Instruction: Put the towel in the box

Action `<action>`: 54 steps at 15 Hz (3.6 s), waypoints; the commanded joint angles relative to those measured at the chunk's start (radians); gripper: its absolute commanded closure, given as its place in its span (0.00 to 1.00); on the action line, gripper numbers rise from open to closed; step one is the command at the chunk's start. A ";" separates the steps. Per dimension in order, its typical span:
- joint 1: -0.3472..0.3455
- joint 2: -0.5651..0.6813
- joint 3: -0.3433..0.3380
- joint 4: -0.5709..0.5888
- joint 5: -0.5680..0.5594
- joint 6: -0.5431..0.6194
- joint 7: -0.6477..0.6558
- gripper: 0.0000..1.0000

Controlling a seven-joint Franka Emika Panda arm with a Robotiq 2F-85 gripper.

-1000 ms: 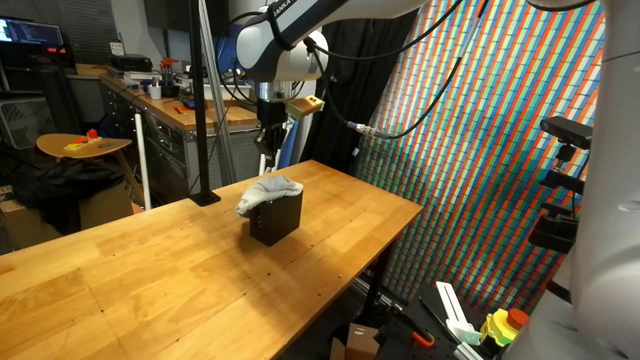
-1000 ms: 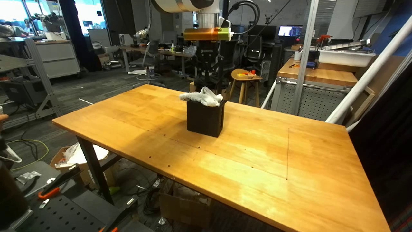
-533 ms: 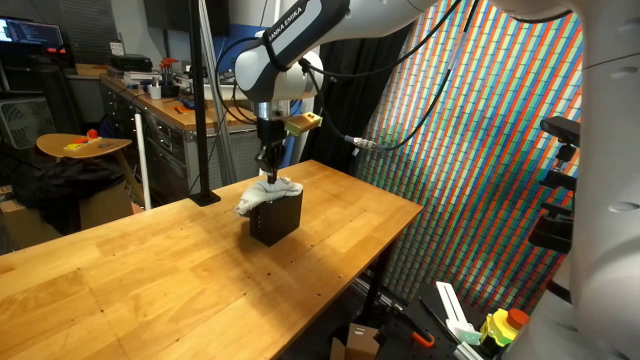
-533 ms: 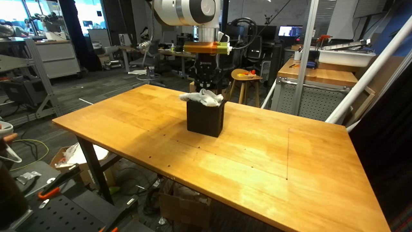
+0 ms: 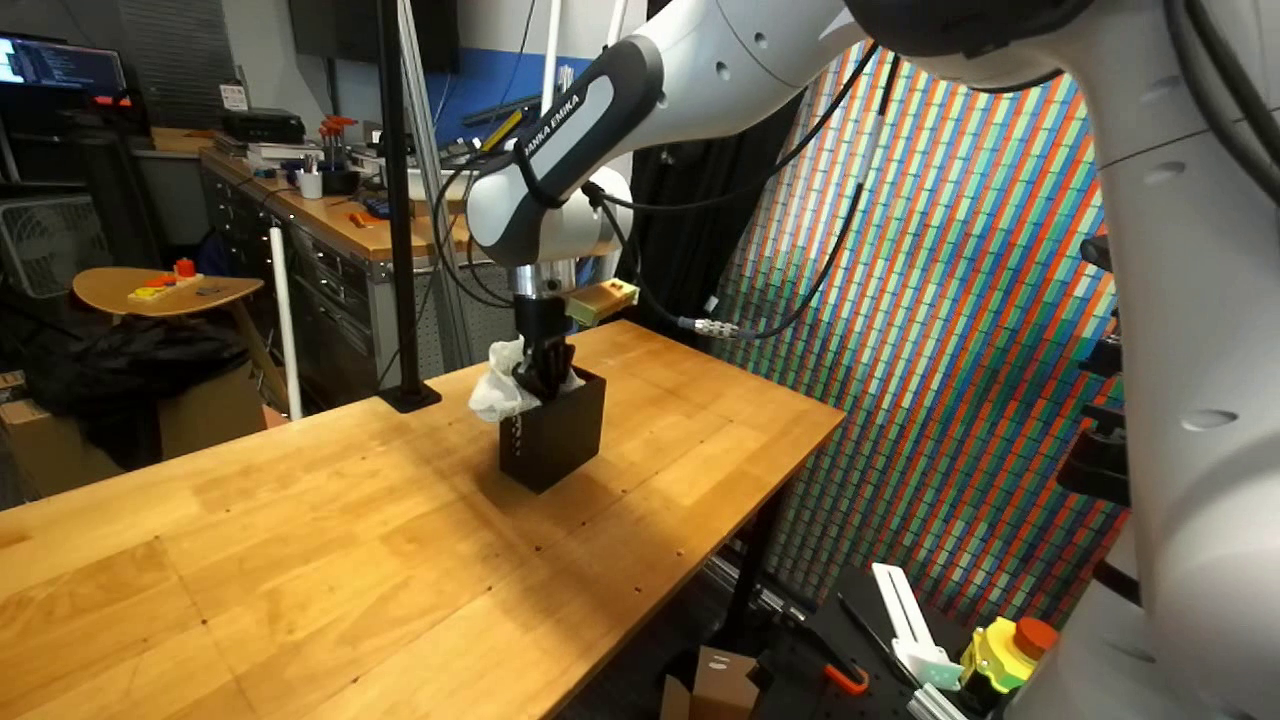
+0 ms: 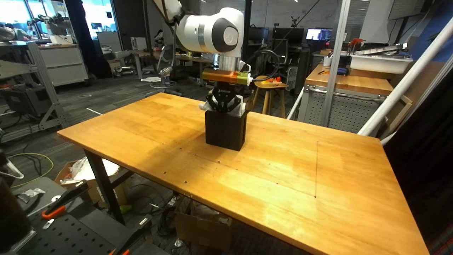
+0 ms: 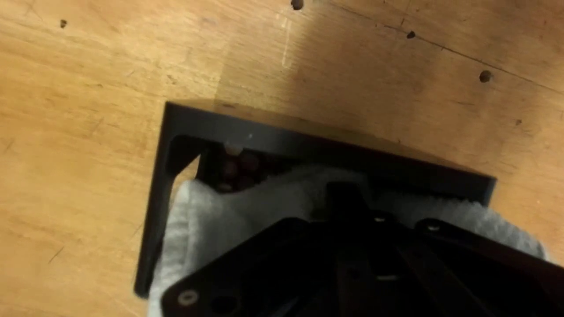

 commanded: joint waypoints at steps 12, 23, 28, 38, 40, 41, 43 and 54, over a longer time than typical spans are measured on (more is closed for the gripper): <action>-0.053 -0.009 0.024 -0.025 0.095 -0.031 -0.050 1.00; 0.015 -0.223 0.030 -0.050 0.074 -0.070 -0.040 1.00; 0.069 -0.239 0.047 -0.022 0.061 -0.066 -0.041 1.00; 0.118 -0.137 0.073 0.091 -0.003 -0.072 -0.104 1.00; 0.116 -0.110 0.076 0.113 -0.012 -0.075 -0.134 1.00; 0.115 -0.098 0.076 0.124 -0.014 -0.077 -0.147 1.00; 0.111 -0.075 0.073 0.145 -0.018 -0.080 -0.168 1.00; 0.055 0.014 0.044 0.272 -0.016 -0.091 -0.166 0.96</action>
